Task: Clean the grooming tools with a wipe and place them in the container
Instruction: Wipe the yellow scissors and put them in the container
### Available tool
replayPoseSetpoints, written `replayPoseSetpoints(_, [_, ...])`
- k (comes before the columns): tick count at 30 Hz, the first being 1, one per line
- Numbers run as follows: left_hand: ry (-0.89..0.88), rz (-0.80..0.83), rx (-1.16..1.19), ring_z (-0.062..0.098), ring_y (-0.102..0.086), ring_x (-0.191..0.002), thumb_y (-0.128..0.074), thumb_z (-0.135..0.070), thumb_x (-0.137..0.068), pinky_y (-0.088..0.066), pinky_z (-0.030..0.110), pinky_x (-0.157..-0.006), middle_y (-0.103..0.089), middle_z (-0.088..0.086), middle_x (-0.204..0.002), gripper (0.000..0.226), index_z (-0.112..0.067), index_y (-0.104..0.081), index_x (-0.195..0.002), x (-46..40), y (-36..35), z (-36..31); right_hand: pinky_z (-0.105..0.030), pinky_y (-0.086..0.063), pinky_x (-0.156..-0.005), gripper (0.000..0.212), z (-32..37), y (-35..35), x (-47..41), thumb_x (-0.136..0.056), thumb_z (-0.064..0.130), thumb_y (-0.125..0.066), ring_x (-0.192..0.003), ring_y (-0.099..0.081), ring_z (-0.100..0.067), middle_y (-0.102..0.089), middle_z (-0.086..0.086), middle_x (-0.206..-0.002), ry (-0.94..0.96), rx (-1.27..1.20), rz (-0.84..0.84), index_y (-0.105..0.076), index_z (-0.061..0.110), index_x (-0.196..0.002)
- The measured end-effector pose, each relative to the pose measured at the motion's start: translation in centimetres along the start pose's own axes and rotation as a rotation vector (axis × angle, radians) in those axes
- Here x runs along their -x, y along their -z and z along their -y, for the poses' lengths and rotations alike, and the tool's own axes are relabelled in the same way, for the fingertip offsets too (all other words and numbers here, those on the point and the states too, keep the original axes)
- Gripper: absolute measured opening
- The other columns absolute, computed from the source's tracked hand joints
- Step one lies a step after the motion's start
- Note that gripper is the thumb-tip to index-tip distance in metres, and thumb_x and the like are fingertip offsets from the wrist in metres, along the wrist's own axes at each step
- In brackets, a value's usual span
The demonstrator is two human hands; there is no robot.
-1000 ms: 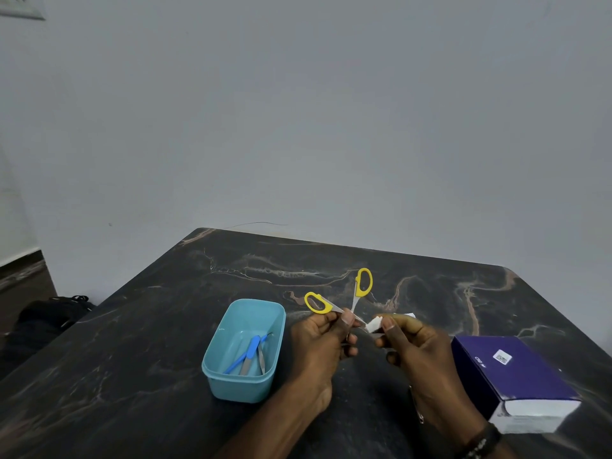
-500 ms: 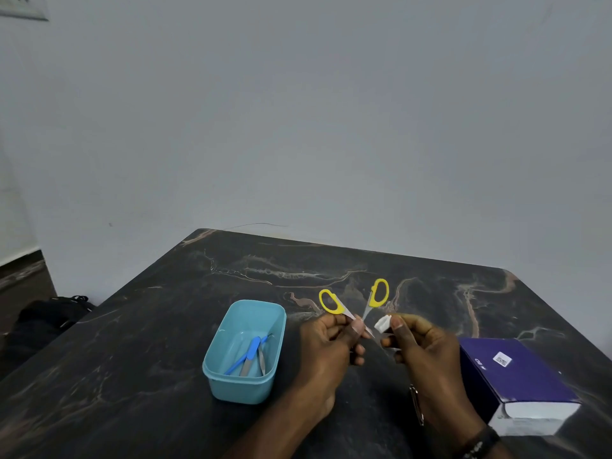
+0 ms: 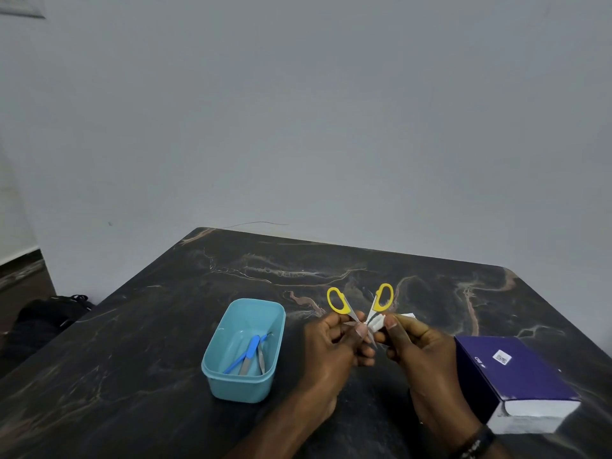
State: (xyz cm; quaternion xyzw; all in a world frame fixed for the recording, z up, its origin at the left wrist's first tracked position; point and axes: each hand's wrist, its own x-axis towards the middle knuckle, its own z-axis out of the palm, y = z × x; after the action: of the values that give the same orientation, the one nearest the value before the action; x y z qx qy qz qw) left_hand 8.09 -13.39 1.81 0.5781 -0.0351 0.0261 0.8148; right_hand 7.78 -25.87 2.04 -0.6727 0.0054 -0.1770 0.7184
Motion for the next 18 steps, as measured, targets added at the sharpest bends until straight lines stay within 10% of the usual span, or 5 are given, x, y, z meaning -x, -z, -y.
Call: replayPoseSetpoints(18, [0.029, 0.004, 0.015, 0.016, -0.062, -0.052, -0.061, 0.002, -0.091, -0.057, 0.031, -0.054, -0.068, 0.021, -0.075, 0.011, 0.004, -0.065, -0.1, -0.02, -0.19, 0.32, -0.024, -0.046, -0.053, 0.018, 0.24, -0.08, -0.16, -0.084, 0.003, -0.068, -0.06, -0.065, -0.013, -0.078, -0.009, -0.081, -0.143, -0.166, 0.019, -0.069, 0.001, -0.102])
